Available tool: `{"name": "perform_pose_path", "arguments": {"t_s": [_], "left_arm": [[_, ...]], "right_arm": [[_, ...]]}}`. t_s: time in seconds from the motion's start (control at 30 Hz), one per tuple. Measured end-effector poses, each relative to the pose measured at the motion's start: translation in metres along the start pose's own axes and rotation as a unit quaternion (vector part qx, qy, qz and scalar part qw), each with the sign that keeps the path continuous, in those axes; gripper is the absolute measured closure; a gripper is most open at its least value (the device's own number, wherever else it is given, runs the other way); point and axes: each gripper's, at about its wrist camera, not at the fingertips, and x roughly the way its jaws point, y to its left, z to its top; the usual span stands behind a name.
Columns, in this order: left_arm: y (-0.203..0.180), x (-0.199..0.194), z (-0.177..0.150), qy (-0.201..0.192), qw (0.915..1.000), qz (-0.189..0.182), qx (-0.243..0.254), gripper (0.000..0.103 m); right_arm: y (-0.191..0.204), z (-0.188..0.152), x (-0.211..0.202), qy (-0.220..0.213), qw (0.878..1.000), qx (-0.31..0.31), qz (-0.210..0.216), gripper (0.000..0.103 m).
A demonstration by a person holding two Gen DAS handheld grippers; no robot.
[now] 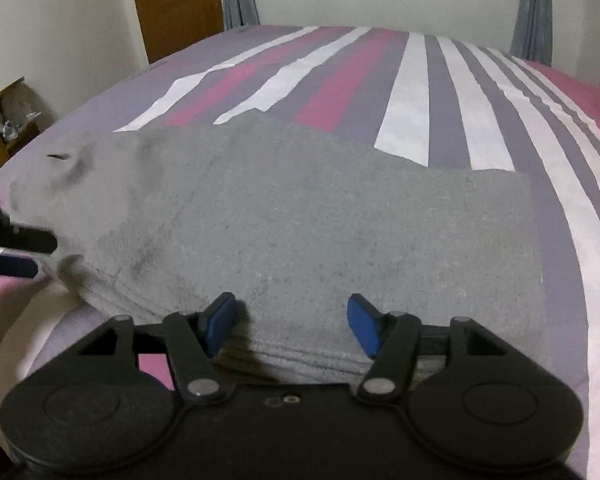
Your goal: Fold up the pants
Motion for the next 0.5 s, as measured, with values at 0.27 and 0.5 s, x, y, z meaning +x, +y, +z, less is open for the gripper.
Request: {"name": "perform_pose_path", "arguments": {"t_s": [0.27, 0.5], "left_arm": [[0.031, 0.001, 0.010, -0.009, 0.9995, 0.004, -0.030, 0.057], [0.064, 0.005, 0.027, -0.013, 0.9961, -0.030, -0.081, 0.057]], "right_arm": [[0.009, 0.017, -0.018, -0.043, 0.999, 0.017, 0.013, 0.041], [0.029, 0.001, 0.009, -0.008, 1.000, -0.010, 0.006, 0.038]]}}
